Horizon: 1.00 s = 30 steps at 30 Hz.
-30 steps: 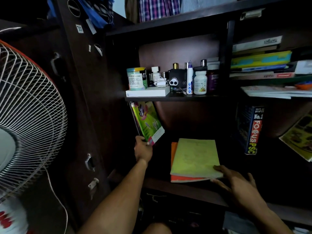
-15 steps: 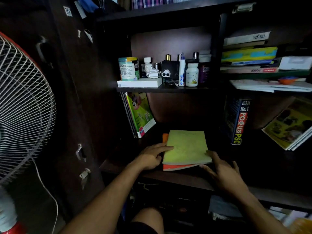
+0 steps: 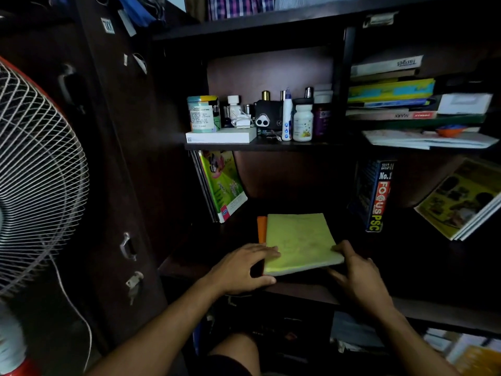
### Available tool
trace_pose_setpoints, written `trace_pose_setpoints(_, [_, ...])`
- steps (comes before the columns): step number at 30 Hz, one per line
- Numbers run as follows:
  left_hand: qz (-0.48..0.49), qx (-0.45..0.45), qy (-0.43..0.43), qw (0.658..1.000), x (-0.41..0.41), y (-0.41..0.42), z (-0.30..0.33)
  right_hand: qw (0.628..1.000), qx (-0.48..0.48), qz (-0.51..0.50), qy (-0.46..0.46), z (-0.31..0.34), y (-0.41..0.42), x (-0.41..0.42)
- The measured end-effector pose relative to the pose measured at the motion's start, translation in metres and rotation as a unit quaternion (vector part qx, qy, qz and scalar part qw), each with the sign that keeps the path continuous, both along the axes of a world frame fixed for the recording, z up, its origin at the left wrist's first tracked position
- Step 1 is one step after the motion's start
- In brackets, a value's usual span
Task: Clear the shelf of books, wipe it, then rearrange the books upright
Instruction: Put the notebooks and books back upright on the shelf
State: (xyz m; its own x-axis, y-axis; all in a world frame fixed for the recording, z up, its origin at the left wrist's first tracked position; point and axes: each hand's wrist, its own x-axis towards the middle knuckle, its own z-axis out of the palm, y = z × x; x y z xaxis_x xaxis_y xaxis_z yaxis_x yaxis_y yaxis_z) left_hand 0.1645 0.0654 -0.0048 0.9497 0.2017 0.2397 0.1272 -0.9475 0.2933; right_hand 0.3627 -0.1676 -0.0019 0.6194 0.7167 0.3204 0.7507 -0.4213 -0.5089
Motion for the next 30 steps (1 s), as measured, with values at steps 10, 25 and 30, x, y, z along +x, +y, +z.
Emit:
trace_pose_setpoints(10, [0.058, -0.144, -0.221, 0.963, -0.002, -0.027, -0.007, 0.999, 0.027, 0.015, 0.028, 0.002, -0.002, 0.003])
trace_pose_setpoints(25, [0.323, -0.454, -0.037, 0.829, 0.062, -0.005, 0.033, 0.992, 0.118, 0.018, 0.032, -0.001, -0.007, 0.006])
trace_pose_setpoints(30, [0.313, -0.488, -0.117, 0.806, 0.046, 0.015, 0.044, 0.994, 0.102, -0.015, 0.031, -0.008, -0.002, 0.012])
